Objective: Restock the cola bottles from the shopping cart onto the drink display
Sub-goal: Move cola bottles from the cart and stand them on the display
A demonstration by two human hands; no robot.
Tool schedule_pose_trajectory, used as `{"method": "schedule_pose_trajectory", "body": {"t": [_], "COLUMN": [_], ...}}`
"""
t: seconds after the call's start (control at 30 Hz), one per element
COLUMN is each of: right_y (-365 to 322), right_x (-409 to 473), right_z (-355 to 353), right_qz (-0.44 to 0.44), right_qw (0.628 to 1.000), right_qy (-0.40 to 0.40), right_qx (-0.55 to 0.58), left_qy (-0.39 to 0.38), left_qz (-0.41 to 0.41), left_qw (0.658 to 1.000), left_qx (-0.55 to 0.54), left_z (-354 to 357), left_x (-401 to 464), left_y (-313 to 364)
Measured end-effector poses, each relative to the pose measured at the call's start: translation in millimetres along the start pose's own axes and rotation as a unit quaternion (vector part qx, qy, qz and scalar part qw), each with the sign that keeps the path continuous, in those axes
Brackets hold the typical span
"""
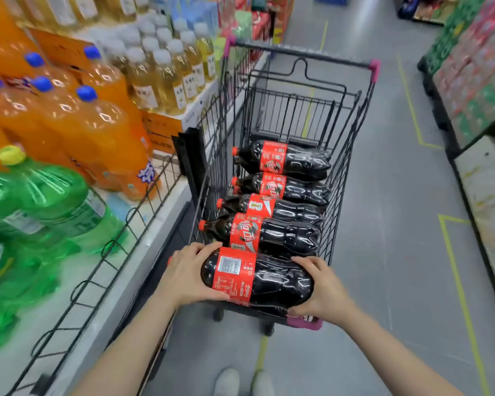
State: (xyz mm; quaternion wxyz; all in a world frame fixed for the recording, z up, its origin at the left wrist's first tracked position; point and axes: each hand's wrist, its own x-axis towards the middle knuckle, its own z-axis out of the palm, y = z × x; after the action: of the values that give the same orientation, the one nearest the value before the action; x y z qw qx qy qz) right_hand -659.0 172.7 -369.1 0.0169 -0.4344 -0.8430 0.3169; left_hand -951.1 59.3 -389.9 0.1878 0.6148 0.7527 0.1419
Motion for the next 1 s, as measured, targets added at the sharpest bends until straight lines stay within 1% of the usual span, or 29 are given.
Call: {"method": "schedule_pose_trajectory", "body": {"t": [0.1, 0.23, 0.33, 0.43, 0.57, 0.7, 0.83, 0.9, 1.0], "right_y": [-17, -50, -82, -120, -175, -234, -304, -335, -381], "right_x": [1, 11, 21, 29, 31, 24, 2, -11, -34], "right_z": [-16, -32, -34, -30, -19, 1, 41, 67, 113], "right_qz": [-0.043, -0.116, -0.174, -0.232, -0.293, -0.340, -0.374, -0.389, -0.394], "right_qw": [0.999, 0.993, 0.983, 0.971, 0.955, 0.938, 0.924, 0.916, 0.912], "right_qy": [0.008, 0.014, 0.021, 0.020, 0.014, 0.020, 0.018, 0.013, 0.000], "right_qx": [0.002, 0.030, 0.056, 0.056, 0.049, 0.061, 0.083, 0.097, 0.113], "left_qy": [0.053, 0.144, 0.180, 0.220, 0.257, 0.280, 0.290, 0.298, 0.302], "left_qz": [-0.014, -0.022, -0.042, -0.063, -0.121, -0.158, -0.192, -0.193, -0.192], "left_qw": [0.998, 0.988, 0.979, 0.966, 0.947, 0.926, 0.912, 0.905, 0.904], "left_qx": [0.015, 0.055, 0.084, 0.124, 0.152, 0.195, 0.217, 0.233, 0.234], "left_z": [-31, -73, -106, -135, -170, -206, -241, -255, -271], "left_x": [-17, -42, -69, -104, -161, -220, -289, -326, -382], "left_y": [10, 10, 3, -3, -14, -27, -53, -70, -100]}}
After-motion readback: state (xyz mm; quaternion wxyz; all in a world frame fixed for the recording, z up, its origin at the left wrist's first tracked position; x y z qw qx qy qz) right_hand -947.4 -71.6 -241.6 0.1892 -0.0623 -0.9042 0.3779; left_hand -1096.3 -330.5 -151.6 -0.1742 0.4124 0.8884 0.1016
